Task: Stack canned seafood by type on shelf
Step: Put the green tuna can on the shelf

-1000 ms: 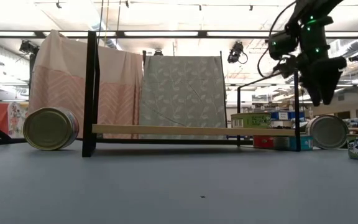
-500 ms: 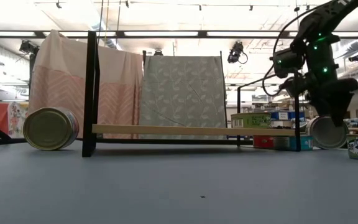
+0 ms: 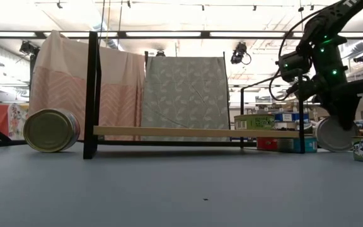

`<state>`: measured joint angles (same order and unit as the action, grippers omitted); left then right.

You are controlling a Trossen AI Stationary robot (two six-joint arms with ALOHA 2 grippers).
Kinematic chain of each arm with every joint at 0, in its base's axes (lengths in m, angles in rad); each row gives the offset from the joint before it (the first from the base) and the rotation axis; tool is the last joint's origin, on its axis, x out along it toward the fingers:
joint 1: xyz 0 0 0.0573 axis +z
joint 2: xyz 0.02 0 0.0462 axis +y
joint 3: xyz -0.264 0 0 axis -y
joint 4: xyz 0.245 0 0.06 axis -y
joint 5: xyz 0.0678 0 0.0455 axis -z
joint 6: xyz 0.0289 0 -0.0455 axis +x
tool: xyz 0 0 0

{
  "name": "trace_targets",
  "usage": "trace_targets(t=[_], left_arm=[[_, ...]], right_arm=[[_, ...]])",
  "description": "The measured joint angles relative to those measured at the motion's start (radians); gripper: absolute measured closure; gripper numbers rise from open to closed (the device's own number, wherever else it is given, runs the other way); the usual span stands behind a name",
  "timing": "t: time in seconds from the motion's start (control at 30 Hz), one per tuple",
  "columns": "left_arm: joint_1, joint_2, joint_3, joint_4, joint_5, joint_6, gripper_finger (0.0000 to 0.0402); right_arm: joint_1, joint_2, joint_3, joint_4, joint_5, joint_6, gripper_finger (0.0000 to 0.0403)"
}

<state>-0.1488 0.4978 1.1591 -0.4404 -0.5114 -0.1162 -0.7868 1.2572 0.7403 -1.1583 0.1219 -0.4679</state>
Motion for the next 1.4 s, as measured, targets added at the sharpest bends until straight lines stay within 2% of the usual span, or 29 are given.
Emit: trace_targets(t=[0.47, 0.63, 0.83, 0.97, 1.17, 1.27, 1.4], left_arm=[[0.000, 0.000, 0.000, 0.000, 0.000, 0.006, 0.0149], [0.000, 0.000, 0.000, 0.000, 0.000, 0.008, 0.0149], [0.000, 0.000, 0.000, 0.000, 0.000, 0.012, 0.0149], [0.000, 0.000, 0.000, 0.000, 0.000, 0.030, 0.0149], [0.000, 0.000, 0.000, 0.000, 0.000, 0.036, 0.0149], [0.000, 0.000, 0.000, -0.001, 0.000, 0.038, 0.0149], [0.000, 0.000, 0.000, -0.002, 0.000, 0.063, 0.0149]], right_arm=[[0.000, 0.000, 0.027, -0.097, 0.016, 0.017, 0.0253], [0.000, -0.020, 0.141, -0.147, 0.037, 0.059, 0.0253], [0.000, -0.081, 0.363, -0.215, 0.068, 0.123, 0.0253], [0.001, -0.118, 0.539, -0.246, 0.042, 0.250, 0.0253], [0.038, -0.181, 0.753, -0.249, -0.093, 0.527, 0.0253], [0.079, -0.219, 0.811, -0.220, -0.146, 0.682, 0.0253], [0.147, -0.266, 0.821, -0.126, -0.204, 0.876, 0.0253]])
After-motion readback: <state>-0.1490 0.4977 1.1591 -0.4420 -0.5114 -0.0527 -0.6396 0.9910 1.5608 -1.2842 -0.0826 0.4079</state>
